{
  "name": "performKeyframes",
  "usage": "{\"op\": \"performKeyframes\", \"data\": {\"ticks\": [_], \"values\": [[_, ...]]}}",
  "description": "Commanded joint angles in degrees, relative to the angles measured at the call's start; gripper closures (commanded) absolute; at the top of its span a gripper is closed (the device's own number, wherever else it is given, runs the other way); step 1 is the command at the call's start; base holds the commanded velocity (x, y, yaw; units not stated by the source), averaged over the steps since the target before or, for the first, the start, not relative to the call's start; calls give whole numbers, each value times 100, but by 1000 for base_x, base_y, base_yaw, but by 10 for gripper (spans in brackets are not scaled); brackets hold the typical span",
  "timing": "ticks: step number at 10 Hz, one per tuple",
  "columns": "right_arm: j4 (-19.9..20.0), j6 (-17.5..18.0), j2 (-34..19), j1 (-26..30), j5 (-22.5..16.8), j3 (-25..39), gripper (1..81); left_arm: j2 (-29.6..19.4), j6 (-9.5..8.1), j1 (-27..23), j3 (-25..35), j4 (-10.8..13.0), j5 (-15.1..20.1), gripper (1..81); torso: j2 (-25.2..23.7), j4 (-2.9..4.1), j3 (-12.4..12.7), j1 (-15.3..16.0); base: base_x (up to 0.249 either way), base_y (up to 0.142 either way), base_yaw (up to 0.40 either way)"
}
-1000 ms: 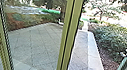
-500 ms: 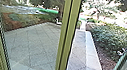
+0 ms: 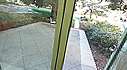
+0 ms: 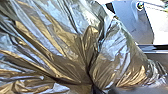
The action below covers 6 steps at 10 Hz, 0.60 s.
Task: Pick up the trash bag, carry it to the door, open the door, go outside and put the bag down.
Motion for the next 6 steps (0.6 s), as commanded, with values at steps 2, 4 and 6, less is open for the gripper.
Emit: {"op": "performKeyframes", "data": {"ticks": [2, 4, 6], "values": [[-73, -25, 95, 206, -280, 52, 10, -25, 30, -264, 25, 29, 384, 811, 0, 0, 0, 0, 0, 0, -209], [-73, -26, 96, 215, -280, 52, 10, -25, 30, -273, 25, 29, 393, 811, 0, 0, 0, 0, 0, 0, -224], [-73, -25, 95, 206, -280, 52, 10, -25, 30, -273, 25, 21, 384, 811, 0, 0, 0, 0, 0, 0, -231]]}}
